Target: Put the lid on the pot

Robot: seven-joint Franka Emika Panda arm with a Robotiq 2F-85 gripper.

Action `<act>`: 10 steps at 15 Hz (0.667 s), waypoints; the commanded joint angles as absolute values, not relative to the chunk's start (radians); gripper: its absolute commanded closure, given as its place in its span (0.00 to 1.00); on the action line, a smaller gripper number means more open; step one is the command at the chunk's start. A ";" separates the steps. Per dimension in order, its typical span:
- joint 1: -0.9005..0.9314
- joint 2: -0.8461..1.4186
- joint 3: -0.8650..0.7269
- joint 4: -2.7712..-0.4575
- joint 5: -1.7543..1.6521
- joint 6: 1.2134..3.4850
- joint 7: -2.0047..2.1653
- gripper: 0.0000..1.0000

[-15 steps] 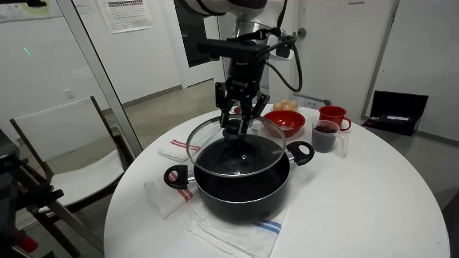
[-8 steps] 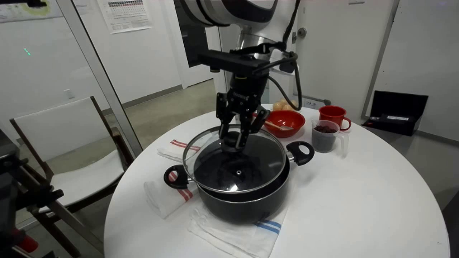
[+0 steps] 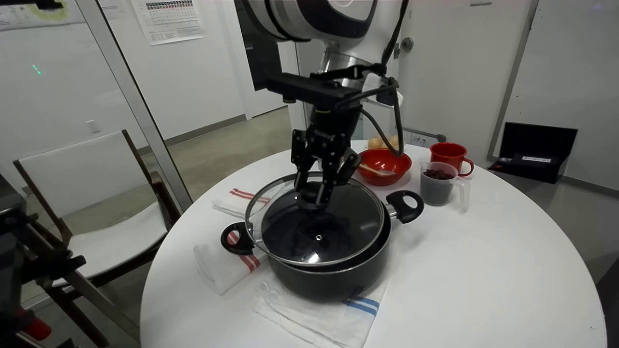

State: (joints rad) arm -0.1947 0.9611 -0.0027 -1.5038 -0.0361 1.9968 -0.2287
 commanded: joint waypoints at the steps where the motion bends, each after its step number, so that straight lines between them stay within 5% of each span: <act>1: -0.191 0.964 -0.009 -1.472 -0.014 1.951 -0.213 0.74; 10: -0.189 0.986 -0.008 -1.425 -0.018 1.918 -0.214 0.74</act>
State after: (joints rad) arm -0.1943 0.9772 -0.0027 -1.4743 -0.0361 1.9777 -0.2195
